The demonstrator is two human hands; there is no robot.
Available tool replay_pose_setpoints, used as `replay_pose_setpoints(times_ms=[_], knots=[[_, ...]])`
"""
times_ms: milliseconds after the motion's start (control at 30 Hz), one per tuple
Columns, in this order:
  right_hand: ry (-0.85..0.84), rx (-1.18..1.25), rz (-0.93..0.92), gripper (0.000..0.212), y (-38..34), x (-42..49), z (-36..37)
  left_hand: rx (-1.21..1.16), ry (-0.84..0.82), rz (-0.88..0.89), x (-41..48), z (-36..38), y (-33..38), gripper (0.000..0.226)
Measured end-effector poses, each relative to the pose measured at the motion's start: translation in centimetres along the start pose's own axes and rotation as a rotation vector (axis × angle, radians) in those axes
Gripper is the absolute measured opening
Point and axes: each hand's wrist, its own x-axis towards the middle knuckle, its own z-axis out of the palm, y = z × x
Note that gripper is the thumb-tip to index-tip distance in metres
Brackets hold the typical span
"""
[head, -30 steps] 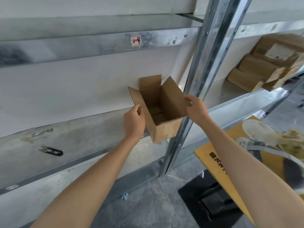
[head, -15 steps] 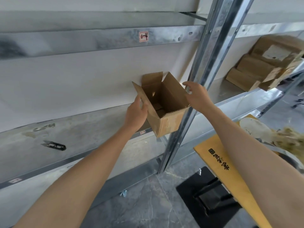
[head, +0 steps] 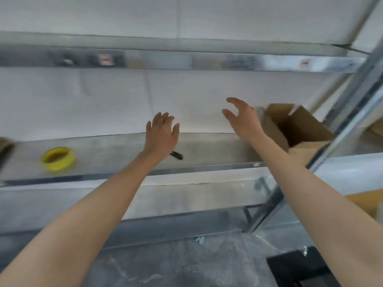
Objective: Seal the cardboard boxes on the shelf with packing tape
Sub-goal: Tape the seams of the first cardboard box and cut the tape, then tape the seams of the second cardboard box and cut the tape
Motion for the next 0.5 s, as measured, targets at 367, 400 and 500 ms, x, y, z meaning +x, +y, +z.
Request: replay_pose_setpoints(times_ms=[367,400,500], knots=[[-0.182,0.236,-0.257,0.042,-22.9,-5.5,15.7,0.279,0.177,-0.28,-14.3,-17.8,-22.0,0.041],[-0.204,0.252,-0.274,0.041,-24.6,-5.9,17.0,0.291,0.182,-0.303,-15.5,-19.1,-23.6,0.041],[-0.267,0.279,-0.326,0.04,-29.3,-7.1,20.8,0.336,0.191,-0.382,-19.0,-22.7,-27.7,0.04]])
